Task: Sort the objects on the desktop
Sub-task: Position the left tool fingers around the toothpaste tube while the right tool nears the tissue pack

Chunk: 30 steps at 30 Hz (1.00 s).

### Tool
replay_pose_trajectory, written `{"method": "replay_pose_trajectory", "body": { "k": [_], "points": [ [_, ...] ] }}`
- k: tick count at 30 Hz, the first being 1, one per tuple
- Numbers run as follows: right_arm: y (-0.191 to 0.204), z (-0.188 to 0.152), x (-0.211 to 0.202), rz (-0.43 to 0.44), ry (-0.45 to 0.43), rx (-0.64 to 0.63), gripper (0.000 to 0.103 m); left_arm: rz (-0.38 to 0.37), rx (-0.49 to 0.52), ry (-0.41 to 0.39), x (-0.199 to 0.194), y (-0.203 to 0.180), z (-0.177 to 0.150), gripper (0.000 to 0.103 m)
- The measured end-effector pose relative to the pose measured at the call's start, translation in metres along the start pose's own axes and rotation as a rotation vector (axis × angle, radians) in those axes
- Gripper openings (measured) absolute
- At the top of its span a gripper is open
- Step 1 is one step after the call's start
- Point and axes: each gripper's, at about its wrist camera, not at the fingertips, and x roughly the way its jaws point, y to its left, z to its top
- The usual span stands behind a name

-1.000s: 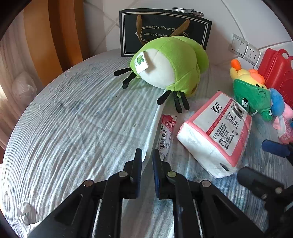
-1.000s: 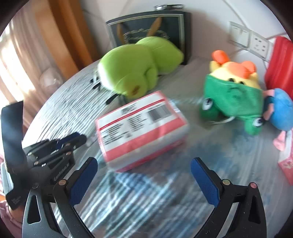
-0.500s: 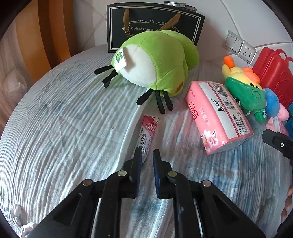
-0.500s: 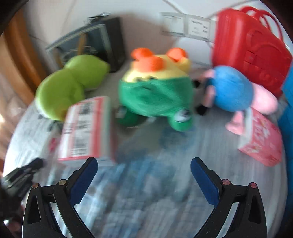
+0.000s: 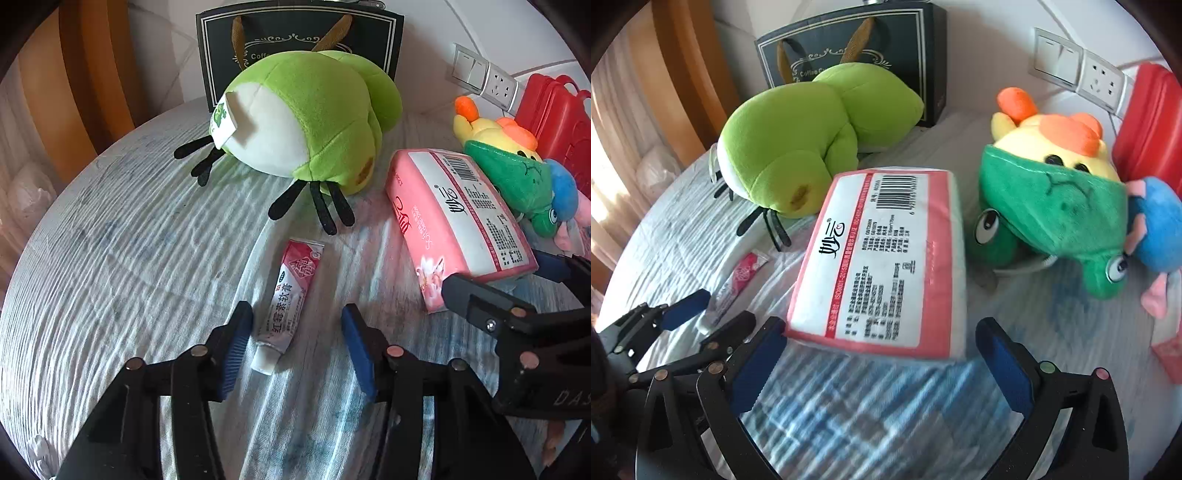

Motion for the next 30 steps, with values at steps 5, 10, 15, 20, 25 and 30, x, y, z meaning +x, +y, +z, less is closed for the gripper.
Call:
{"method": "replay_pose_trajectory", "body": {
  "k": [5,10,15,20,25,30],
  "points": [
    [-0.007,0.002,0.011,0.030,0.018,0.041,0.101,0.001,-0.019,0.016,-0.001,-0.002,0.003,0.019],
    [-0.016,-0.021,-0.012,0.028,0.051,-0.015,0.094,-0.027,-0.013,0.016,-0.025,-0.011,-0.010,0.019],
    [-0.043,-0.077,-0.046,-0.034,0.115,-0.021,0.090,-0.085,-0.006,0.054,-0.054,-0.038,-0.045,0.019],
    [-0.082,-0.124,-0.079,-0.063,0.161,0.042,0.077,-0.123,0.022,0.108,-0.071,-0.069,-0.088,0.019],
    [-0.093,-0.125,-0.097,-0.020,0.107,0.039,0.103,-0.080,0.024,0.101,-0.076,-0.079,-0.106,0.019],
    [-0.089,-0.113,-0.099,0.023,0.043,-0.005,0.103,-0.070,-0.057,0.083,-0.073,-0.058,-0.097,0.019]
  ]
}}
